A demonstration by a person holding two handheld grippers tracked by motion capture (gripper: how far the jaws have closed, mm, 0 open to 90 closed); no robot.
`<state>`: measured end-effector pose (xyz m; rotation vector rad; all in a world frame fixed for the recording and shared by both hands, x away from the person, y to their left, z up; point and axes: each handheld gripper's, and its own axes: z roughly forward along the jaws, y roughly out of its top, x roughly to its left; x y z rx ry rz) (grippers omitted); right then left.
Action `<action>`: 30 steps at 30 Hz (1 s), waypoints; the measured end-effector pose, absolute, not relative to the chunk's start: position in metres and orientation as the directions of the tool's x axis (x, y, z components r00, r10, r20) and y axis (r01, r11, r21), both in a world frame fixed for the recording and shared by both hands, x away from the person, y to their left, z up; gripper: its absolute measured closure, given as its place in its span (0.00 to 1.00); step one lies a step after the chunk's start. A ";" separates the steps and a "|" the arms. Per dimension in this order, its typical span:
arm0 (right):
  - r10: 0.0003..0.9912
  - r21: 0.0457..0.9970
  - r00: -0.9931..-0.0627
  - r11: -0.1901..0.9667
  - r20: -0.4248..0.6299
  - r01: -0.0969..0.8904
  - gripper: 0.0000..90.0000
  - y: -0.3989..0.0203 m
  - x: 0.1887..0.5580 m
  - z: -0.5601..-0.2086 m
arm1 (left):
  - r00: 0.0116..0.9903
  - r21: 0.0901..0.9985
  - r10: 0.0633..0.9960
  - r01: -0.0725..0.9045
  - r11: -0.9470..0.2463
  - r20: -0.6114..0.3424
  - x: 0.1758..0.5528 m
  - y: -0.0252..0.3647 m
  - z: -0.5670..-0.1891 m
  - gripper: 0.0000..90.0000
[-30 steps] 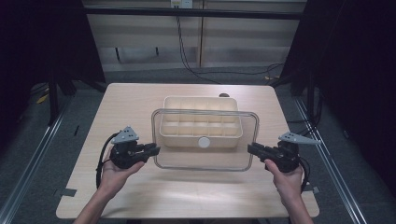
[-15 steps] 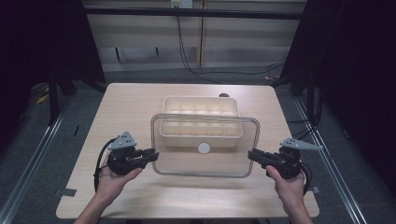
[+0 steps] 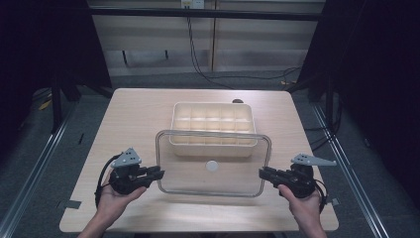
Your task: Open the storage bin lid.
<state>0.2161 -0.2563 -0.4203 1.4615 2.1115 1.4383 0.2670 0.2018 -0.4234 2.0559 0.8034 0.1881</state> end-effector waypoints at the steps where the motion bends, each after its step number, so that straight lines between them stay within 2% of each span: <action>1: 0.804 0.786 -0.488 0.041 0.341 0.617 0.82 -0.256 0.215 -0.422 | 0.773 0.787 0.611 0.480 -0.387 -0.171 0.266 0.201 -0.425 0.84; 10: 0.818 0.759 -0.486 0.099 0.306 0.644 0.81 -0.247 0.203 -0.435 | 0.768 0.771 0.615 0.497 -0.399 -0.177 0.253 0.204 -0.438 0.84; 30: 0.797 0.726 -0.470 0.058 0.380 0.685 0.83 -0.254 0.195 -0.450 | 0.779 0.737 0.583 0.531 -0.418 -0.230 0.247 0.204 -0.454 0.83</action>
